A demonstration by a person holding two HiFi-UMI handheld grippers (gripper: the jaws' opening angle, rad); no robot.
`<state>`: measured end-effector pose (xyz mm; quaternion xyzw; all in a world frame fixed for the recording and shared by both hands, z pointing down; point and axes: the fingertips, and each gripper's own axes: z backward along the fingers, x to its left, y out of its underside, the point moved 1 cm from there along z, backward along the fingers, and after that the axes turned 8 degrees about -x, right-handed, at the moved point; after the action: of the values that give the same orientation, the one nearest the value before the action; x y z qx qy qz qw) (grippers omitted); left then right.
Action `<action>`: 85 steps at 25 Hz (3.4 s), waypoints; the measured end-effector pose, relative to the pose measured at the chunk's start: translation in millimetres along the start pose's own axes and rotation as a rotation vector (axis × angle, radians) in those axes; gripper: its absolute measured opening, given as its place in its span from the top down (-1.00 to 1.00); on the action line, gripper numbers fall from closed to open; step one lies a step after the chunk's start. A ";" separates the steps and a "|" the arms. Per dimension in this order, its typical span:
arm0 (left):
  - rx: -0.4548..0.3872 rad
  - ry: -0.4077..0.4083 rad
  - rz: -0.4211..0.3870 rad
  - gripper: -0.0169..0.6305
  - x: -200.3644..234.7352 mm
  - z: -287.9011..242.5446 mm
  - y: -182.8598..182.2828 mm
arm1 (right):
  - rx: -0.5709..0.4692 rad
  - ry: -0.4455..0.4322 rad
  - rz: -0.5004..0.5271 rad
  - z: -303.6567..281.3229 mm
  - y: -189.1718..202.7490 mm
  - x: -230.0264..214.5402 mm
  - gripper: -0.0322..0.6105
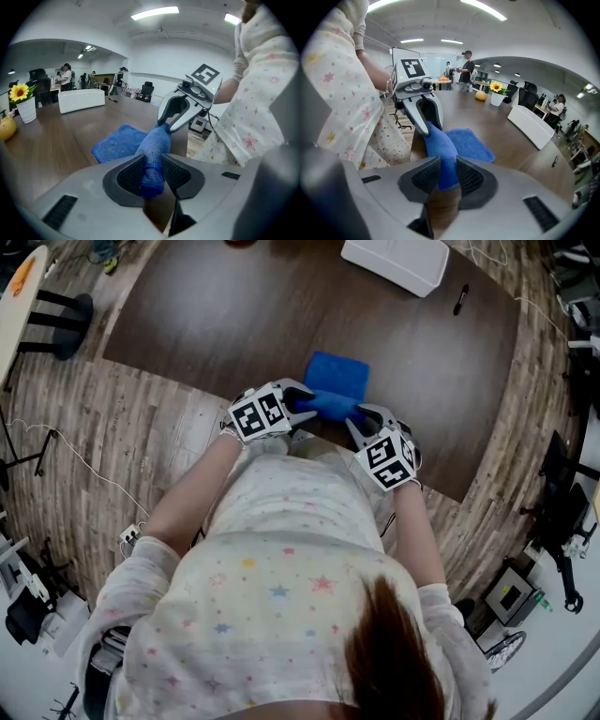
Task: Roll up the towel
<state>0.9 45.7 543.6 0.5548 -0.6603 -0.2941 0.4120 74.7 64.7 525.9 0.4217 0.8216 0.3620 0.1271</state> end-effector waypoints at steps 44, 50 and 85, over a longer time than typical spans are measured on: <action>0.052 -0.058 -0.108 0.54 21.9 -11.0 -0.7 | 0.050 0.033 0.071 -18.0 8.0 -22.3 0.62; 0.050 -0.014 -0.090 0.55 -2.4 -10.6 4.0 | 0.063 -0.035 0.058 -6.8 17.3 -1.4 0.63; -0.071 0.010 0.000 0.59 4.8 -8.2 -33.1 | 0.002 0.094 -0.058 -30.6 -8.6 -30.2 0.51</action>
<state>24.0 34.6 520.7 0.5414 -0.6474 -0.3146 0.4346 72.3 22.8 538.6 0.3805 0.8388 0.3767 0.0984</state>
